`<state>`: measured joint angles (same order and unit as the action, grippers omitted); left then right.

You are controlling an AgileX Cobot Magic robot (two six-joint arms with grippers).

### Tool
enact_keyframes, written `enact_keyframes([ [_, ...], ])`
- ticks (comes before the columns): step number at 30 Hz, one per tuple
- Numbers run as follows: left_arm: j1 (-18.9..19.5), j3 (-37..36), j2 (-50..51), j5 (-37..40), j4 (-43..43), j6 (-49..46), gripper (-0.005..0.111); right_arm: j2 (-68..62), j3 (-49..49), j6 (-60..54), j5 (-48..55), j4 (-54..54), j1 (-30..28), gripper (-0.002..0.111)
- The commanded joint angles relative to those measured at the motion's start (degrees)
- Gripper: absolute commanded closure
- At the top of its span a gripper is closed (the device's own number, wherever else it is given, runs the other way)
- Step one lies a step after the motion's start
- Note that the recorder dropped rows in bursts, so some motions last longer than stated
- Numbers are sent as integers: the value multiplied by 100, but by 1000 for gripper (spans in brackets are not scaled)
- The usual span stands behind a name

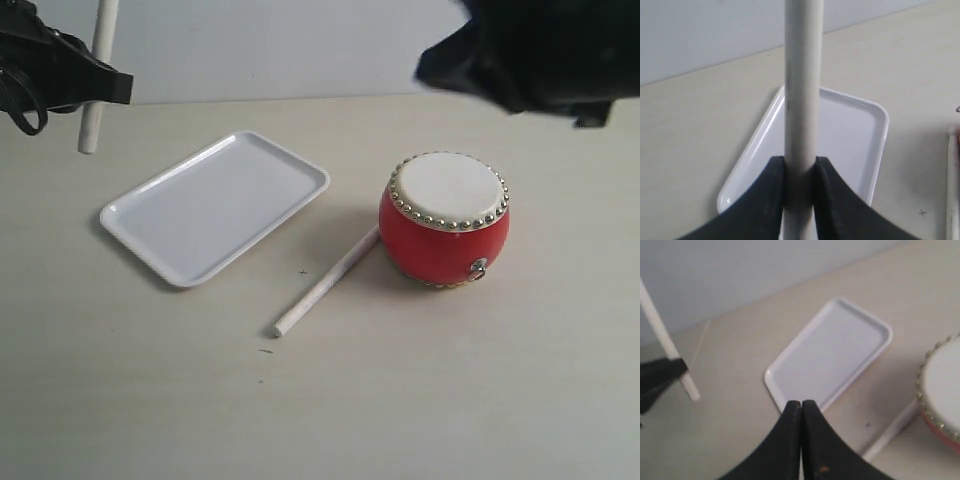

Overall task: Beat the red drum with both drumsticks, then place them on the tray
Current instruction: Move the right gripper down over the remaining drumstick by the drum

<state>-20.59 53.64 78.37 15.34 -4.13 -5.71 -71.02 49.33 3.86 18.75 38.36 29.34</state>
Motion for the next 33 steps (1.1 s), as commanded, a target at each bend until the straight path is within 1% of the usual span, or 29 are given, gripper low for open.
enact_keyframes([
  [1,404,-17,-54,-57,-61,176,107,-1130,409,1489,-126,-1333,755,108],
  [3,541,-17,-67,-57,-61,197,107,-1562,764,2645,328,-2467,974,108],
  [4,589,-17,-67,-57,-61,197,107,-1776,1002,3226,746,-3080,1075,108],
  [5,600,-17,-67,-70,-61,207,107,-1969,1251,3778,1287,-3689,1179,108],
  [7,600,-17,-67,-147,-61,217,107,-2333,1740,4586,2500,-4573,1395,108],
  [8,600,-17,-67,-203,-61,217,107,-2502,1953,4873,2951,-4900,1516,108],
  [10,600,-17,-67,-279,-127,217,107,-2765,2247,5207,3328,-5161,1745,108],
  [13,600,-17,-67,-287,-342,217,107,-3129,2483,5667,3261,-5267,2011,107],
  [15,558,-17,-67,-259,-438,217,107,-3389,2494,6164,3071,-5579,2169,103],
  [17,461,-17,-67,-235,-447,217,107,-3639,2480,6911,3085,-6028,2306,99],
  [19,374,-17,-67,-210,-447,207,107,-3829,2480,7322,3071,-6205,2399,97],
  [21,294,-17,-67,-196,-459,191,107,-3948,2480,7355,2941,-6056,2400,97],
  [24,189,-17,-67,-188,-459,191,107,-3986,2480,6706,2637,-5525,2400,97],
  [26,181,-17,-67,-172,-459,175,107,-3975,2506,6573,2663,-5539,2400,97],
  [29,178,-17,-67,-121,-459,175,107,-3975,2529,6968,2730,-5822,2379,93],
  [33,165,-17,-67,-76,-472,175,107,-3997,2529,8092,2745,-6219,2379,82],
])
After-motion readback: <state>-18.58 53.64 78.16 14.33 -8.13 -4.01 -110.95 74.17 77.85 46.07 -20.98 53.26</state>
